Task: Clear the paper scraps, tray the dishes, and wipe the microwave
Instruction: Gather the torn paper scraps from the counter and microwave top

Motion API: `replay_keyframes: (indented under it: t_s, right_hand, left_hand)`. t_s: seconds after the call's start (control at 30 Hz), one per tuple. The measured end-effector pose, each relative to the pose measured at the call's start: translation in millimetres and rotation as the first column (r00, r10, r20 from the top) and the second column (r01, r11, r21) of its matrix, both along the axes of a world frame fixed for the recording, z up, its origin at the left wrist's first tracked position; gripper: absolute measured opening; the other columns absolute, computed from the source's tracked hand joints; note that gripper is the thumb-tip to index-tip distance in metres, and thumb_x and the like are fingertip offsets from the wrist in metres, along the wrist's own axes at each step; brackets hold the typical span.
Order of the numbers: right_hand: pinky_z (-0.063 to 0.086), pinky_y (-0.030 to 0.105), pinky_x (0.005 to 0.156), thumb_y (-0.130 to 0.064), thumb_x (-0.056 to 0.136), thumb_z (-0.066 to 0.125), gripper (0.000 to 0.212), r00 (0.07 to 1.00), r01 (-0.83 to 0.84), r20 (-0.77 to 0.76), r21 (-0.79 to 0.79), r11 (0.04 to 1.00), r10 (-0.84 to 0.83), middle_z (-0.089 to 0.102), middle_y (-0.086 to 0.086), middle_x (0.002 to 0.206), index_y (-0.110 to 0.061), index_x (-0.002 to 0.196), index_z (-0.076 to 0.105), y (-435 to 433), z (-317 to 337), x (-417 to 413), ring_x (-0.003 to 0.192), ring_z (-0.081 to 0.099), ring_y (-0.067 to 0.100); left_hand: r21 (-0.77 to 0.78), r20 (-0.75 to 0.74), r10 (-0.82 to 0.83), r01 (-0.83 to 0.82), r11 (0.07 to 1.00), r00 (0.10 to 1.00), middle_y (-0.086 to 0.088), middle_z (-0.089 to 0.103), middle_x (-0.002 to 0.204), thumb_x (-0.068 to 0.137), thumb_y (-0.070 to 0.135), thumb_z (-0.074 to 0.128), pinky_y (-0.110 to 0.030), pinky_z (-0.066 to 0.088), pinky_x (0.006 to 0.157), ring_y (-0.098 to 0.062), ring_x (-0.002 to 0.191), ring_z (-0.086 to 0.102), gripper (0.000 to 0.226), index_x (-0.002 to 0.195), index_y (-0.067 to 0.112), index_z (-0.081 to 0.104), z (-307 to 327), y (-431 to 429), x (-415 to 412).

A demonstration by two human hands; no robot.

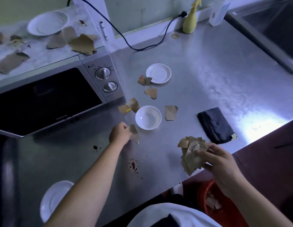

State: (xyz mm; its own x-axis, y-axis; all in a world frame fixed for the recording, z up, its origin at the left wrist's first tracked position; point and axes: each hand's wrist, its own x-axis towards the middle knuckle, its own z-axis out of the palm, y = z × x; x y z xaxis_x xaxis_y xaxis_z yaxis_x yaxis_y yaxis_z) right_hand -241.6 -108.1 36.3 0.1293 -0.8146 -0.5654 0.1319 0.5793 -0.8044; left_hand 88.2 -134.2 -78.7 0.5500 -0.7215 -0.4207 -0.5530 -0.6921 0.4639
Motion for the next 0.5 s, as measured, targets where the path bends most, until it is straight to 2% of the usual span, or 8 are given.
replay_keyframes:
  t_s: [0.07,0.17,0.3,0.37,0.43,0.5]
  right_hand:
    - [0.054,0.025,0.055,0.001,0.078,0.07,0.017,0.999,-0.04,-0.012,-0.013,0.999,0.039,0.072,0.014,0.083,0.002,0.095,0.068,2,4,8,0.065,0.068,0.02]
    - [0.056,0.029,0.063,-0.005,0.069,0.073,0.025,0.993,-0.112,-0.03,-0.039,0.993,0.111,0.07,0.018,0.085,0.003,0.092,0.068,3,11,20,0.071,0.067,0.025]
    - [0.056,0.038,0.078,0.008,0.081,0.069,0.01,0.944,-0.326,-0.082,-0.081,0.942,0.319,0.069,0.021,0.088,0.004,0.09,0.07,2,16,38,0.078,0.067,0.027]
    - [0.054,0.039,0.079,0.01,0.083,0.068,0.009,0.901,-0.427,-0.133,-0.099,0.899,0.413,0.069,0.025,0.087,0.005,0.089,0.07,2,18,49,0.078,0.066,0.029]
    - [0.054,0.035,0.077,0.013,0.082,0.068,0.013,0.87,-0.482,-0.197,-0.153,0.862,0.452,0.071,0.02,0.09,0.003,0.09,0.072,0,20,62,0.079,0.067,0.026]
    - [0.056,0.033,0.077,0.012,0.081,0.069,0.016,0.842,-0.526,-0.251,-0.188,0.829,0.477,0.07,0.013,0.1,-0.001,0.089,0.074,-3,22,72,0.084,0.068,0.022]
  left_hand:
    - [-0.081,-0.042,0.048,-0.051,0.995,0.998,0.002,0.066,0.089,0.086,0.018,0.06,-0.029,0.043,0.061,-0.024,0.081,0.06,0.002,0.087,0.019,0.059,11,11,0]
    - [-0.196,-0.167,0.081,-0.113,0.974,0.983,0.008,0.068,0.086,0.085,0.009,0.061,-0.025,0.041,0.056,-0.017,0.078,0.062,0.016,0.092,0.024,0.059,33,34,-2]
    - [-0.337,-0.439,-0.051,-0.111,0.935,0.897,0.01,0.074,0.078,0.089,0.011,0.067,-0.013,0.044,0.06,-0.002,0.064,0.062,0.019,0.092,0.029,0.061,71,66,-15]
    - [-0.364,-0.52,-0.162,-0.045,0.93,0.839,0.013,0.075,0.083,0.092,0.012,0.066,-0.008,0.045,0.066,0.002,0.068,0.063,0.021,0.093,0.033,0.064,88,79,-23]
    - [-0.356,-0.586,-0.247,0.029,0.934,0.772,0.013,0.076,0.09,0.094,0.014,0.064,-0.014,0.049,0.074,0.002,0.078,0.067,0.025,0.094,0.039,0.066,102,87,-29]
    - [-0.36,-0.657,-0.306,0.069,0.93,0.689,0.007,0.077,0.095,0.095,0.011,0.063,-0.021,0.051,0.077,-0.004,0.086,0.07,0.026,0.096,0.036,0.069,111,92,-35]
